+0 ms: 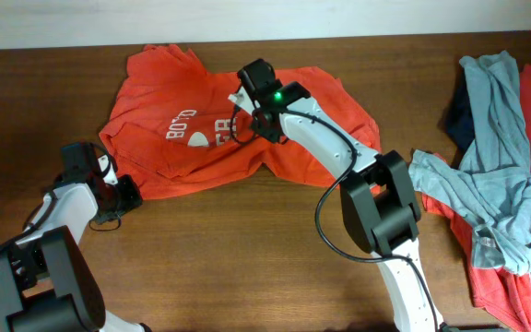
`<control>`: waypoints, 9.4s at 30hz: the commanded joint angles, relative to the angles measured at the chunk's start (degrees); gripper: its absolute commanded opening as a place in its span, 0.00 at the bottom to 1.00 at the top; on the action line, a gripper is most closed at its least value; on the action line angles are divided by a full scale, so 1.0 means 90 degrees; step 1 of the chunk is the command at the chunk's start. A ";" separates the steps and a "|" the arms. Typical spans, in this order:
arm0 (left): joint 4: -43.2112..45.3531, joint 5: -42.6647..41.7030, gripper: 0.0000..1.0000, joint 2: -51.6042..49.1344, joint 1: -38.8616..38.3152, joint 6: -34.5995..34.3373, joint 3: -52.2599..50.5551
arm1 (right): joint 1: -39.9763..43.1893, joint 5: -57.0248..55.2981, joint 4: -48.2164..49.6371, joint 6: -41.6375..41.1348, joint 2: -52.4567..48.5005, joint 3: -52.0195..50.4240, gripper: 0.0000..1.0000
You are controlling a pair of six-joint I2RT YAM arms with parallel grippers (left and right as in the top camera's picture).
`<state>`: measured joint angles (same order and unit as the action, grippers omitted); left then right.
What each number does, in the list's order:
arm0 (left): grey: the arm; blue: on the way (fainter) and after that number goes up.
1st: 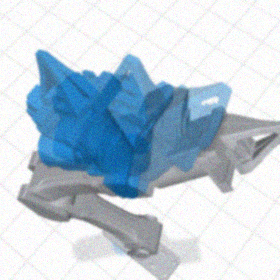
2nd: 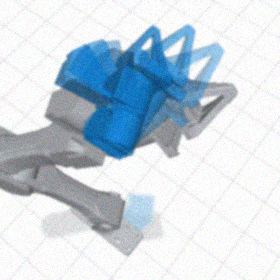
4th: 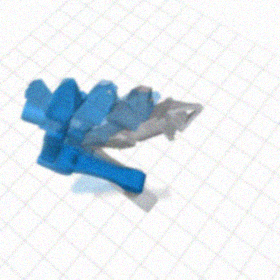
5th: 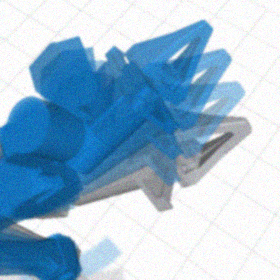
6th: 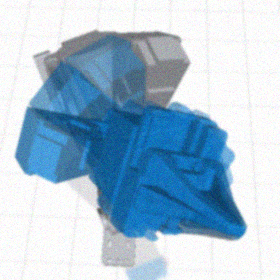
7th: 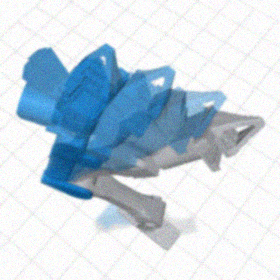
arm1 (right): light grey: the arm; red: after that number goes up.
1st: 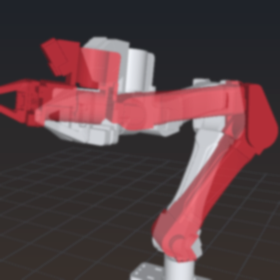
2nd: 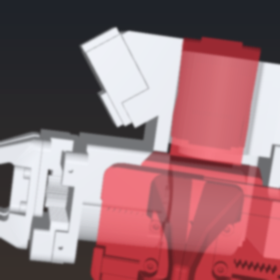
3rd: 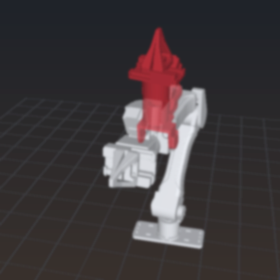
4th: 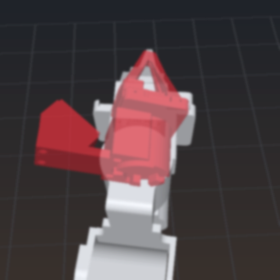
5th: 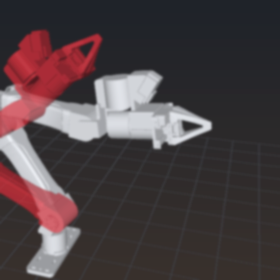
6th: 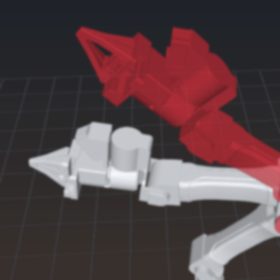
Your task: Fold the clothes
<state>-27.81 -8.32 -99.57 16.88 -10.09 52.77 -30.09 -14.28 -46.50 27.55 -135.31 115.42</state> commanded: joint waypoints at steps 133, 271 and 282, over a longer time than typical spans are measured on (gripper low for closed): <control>0.0367 -0.1248 0.16 0.0313 0.0005 0.0425 0.0051 | 0.2421 0.2205 -0.3123 -0.3334 0.0100 -0.0403 0.41; -0.1831 0.0573 0.47 -0.0797 0.0141 0.0719 0.0449 | 0.3721 0.1627 -0.2715 -0.3028 0.1394 -0.4051 0.10; -0.2205 0.0566 0.35 -0.0816 0.0141 0.0644 0.0374 | 0.3721 0.1659 -0.2987 -0.3118 0.1396 -0.4340 0.17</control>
<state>-45.95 -6.50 -103.31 17.96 -3.81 58.98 3.55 2.39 -74.30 0.38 -121.14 77.54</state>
